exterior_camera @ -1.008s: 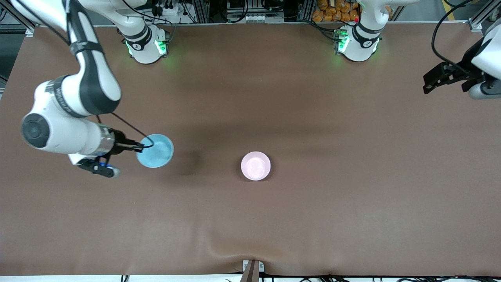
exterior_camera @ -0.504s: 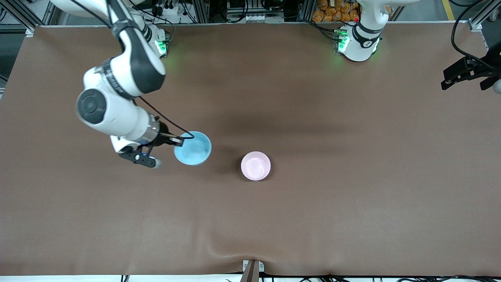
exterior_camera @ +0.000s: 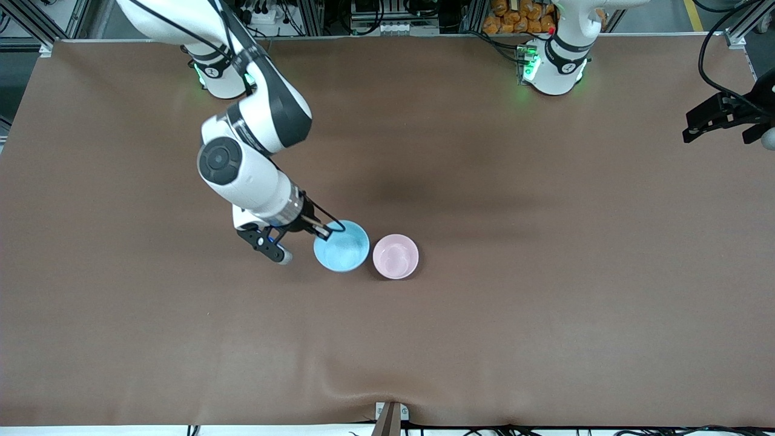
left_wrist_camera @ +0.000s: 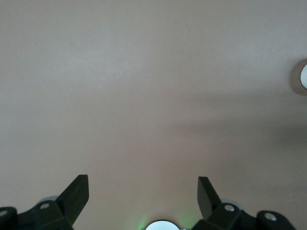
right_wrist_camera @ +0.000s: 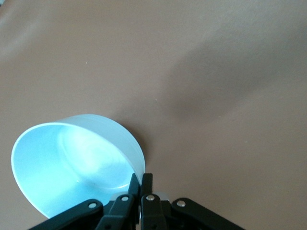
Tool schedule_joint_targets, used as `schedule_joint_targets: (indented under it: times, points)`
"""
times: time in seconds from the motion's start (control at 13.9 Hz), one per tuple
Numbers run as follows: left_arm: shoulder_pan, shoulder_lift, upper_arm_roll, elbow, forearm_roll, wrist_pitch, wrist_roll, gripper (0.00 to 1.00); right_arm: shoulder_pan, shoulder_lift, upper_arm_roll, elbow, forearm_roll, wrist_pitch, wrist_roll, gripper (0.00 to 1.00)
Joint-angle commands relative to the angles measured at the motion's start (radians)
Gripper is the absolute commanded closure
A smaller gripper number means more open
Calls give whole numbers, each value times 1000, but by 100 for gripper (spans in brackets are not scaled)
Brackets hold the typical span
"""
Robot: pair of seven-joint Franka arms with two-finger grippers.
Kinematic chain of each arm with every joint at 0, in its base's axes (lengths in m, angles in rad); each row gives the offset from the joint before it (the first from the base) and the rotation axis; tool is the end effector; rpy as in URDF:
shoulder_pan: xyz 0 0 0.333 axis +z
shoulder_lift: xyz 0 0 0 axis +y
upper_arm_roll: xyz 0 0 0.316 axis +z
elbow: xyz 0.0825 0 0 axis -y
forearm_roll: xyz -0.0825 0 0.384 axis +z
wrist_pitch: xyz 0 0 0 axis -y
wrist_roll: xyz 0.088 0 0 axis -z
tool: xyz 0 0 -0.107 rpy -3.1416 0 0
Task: Stack pink and blue bowls on white bowl
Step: 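Carry the blue bowl with the right gripper over the pink bowl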
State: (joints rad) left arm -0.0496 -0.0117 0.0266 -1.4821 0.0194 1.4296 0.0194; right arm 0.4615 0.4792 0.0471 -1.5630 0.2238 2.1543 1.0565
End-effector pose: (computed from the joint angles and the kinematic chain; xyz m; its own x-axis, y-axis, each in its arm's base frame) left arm 0.5361 -0.0099 0.6600 0.9984 -0.0397 -0.0411 -0.0404 -0.9990 -0.0182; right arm 0.6079 0.3439 0.3794 0.7858 -0.6018 -0.1427 -0.6185 -0.7619 -0.1925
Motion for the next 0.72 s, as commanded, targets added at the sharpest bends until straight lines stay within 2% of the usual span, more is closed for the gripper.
schedule_joint_targets:
  times: [0.0, 0.14, 0.36, 0.65]
  points:
    - [-7, -4, 10, -6, -18, 11, 5, 0, 25, 140, -4, 164, 73, -16, 112, 100]
    - [-6, -4, 10, -6, -18, 11, 5, 0, 45, 194, -6, 195, 165, -7, 129, 100]
    - [-4, -4, 10, -7, -24, 11, 5, 0, 94, 254, -6, 199, 181, 97, 154, 100]
    - [-4, -4, 4, -6, -22, 8, -12, 0, 138, 268, -6, 195, 180, 102, 197, 100]
